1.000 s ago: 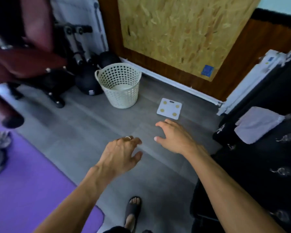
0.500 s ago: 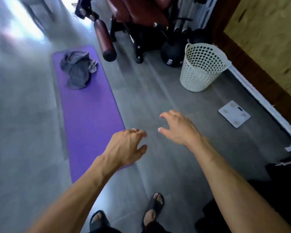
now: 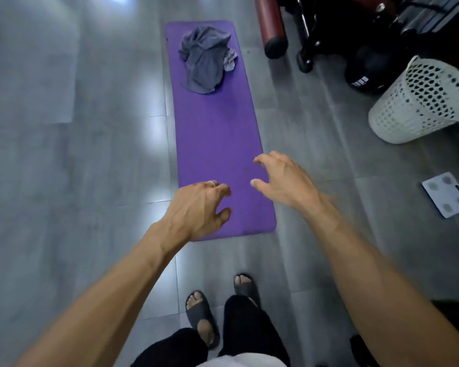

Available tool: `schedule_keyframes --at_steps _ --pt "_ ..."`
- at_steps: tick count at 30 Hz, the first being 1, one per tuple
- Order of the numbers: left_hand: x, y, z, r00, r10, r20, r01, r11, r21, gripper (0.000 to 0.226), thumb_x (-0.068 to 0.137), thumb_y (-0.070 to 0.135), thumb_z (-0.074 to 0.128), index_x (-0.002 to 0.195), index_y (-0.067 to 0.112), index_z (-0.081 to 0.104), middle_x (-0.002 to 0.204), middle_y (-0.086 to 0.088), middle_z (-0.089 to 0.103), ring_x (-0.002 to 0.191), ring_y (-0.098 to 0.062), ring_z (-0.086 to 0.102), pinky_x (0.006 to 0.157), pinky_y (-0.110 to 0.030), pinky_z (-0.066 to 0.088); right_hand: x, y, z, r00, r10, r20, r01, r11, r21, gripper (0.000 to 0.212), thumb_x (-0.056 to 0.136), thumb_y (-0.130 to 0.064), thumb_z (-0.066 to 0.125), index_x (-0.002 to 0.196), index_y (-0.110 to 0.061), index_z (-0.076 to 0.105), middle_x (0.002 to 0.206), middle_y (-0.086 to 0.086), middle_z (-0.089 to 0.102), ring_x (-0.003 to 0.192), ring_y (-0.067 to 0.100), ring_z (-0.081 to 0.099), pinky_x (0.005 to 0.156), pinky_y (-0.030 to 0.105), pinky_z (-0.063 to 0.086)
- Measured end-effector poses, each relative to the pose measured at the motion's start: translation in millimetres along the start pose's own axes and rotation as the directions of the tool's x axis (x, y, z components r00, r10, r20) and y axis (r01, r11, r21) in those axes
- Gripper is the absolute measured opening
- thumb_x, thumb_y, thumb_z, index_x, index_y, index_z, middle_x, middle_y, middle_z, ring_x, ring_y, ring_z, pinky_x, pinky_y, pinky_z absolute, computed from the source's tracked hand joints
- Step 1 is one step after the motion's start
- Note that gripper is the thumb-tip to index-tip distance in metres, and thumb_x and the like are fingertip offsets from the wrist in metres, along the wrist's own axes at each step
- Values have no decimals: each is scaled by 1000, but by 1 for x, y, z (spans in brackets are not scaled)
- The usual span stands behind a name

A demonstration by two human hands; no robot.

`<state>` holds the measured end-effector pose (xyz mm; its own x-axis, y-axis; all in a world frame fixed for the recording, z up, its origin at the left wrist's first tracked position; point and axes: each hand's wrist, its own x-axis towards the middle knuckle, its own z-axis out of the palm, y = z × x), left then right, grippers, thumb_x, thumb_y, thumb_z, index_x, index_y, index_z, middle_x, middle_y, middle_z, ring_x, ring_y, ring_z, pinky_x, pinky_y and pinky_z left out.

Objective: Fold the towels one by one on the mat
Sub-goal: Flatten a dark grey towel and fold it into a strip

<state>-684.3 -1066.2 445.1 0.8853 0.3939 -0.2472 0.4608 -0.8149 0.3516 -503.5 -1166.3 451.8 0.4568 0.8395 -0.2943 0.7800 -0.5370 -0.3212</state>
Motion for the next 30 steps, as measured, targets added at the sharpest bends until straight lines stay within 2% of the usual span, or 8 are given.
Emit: schedule_keyframes --at_steps 5,8,15,19,26,30 --pt "-11 -92 -28 995 -98 -24 98 995 -8 39 87 44 54 122 27 56 111 4 64 100 -23 63 77 -38 53 68 -82 18 997 -75 21 75 997 -3 52 88 -40 63 134 -18 50 126 6 55 119 27 52 98 44 45" --pt "-2 -142 -45 992 -124 -24 124 992 -13 39 88 44 54 123 27 55 113 5 63 101 -24 63 77 -37 52 117 -124 21 995 -100 6 100 995 -14 52 88 -39 64 134 -18 50 127 6 55 118 27 53 98 41 46" --pt "56 -261 -105 989 -149 8 149 989 -16 39 89 45 52 124 27 54 116 5 63 102 -23 63 77 -34 52 249 -207 10 995 -102 16 102 995 -9 52 89 -40 62 135 -20 49 128 5 54 118 26 52 95 40 46" --pt "97 -322 -153 983 -179 -36 177 983 -47 38 89 44 53 124 28 55 113 6 64 99 -21 63 76 -33 51 322 -249 -10 994 -109 12 109 994 -7 50 89 -39 62 133 -19 50 125 6 55 115 26 54 94 45 47" --pt "189 -429 -215 991 -132 -20 132 991 -22 38 90 43 52 124 27 55 113 6 63 100 -20 62 74 -30 49 455 -294 -34 997 -71 -15 72 997 26 50 89 -39 63 133 -19 50 123 6 56 114 26 54 93 45 48" --pt "262 -491 -244 997 -71 19 72 997 -5 36 90 43 53 123 28 56 112 7 62 100 -20 62 75 -30 48 540 -304 -45 998 18 -65 -13 996 89 49 88 -36 64 131 -17 52 121 7 57 112 27 56 90 45 49"
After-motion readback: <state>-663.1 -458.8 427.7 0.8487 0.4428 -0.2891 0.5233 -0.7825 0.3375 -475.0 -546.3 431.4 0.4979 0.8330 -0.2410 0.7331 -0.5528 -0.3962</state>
